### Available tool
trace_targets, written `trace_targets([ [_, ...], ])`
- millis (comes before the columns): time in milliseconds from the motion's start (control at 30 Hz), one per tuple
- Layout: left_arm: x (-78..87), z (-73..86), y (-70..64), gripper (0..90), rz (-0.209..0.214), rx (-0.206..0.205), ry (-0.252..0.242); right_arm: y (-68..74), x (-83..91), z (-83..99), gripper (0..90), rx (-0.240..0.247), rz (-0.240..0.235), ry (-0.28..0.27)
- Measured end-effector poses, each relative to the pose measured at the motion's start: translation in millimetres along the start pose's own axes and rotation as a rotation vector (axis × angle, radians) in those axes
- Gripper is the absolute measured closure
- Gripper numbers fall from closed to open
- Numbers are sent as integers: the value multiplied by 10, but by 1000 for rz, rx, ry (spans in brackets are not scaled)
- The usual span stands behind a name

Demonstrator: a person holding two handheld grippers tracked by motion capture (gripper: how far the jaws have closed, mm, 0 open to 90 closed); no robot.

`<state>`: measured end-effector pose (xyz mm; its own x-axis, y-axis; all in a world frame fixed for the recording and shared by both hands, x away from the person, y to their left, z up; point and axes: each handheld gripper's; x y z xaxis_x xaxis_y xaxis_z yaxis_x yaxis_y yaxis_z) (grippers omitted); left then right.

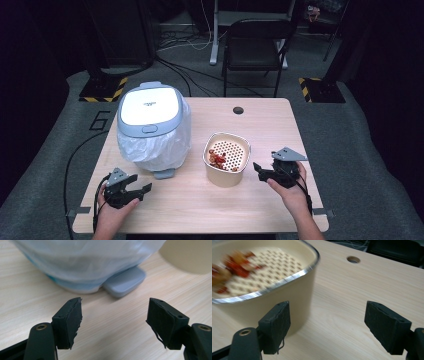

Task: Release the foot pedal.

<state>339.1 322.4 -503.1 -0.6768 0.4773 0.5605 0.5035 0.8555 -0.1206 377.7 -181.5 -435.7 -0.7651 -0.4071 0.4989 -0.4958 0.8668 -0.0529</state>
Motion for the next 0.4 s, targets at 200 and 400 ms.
trace_targets([
  [200, -81, 78, 79, 273, -11, 2, 42, -119, -127, 283, 202, -1, 83, 39],
  [400, -85, 123, 154, 273, -59, -4, 47, -215, -224, 470, 198, -13, 115, 84],
])
Point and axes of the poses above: each handheld gripper's, and its own axes: x roughly backward along the jaws, z roughly out of its underside, y roughly to its left, and after that the axes turned 2 degrees about -y, right-handed
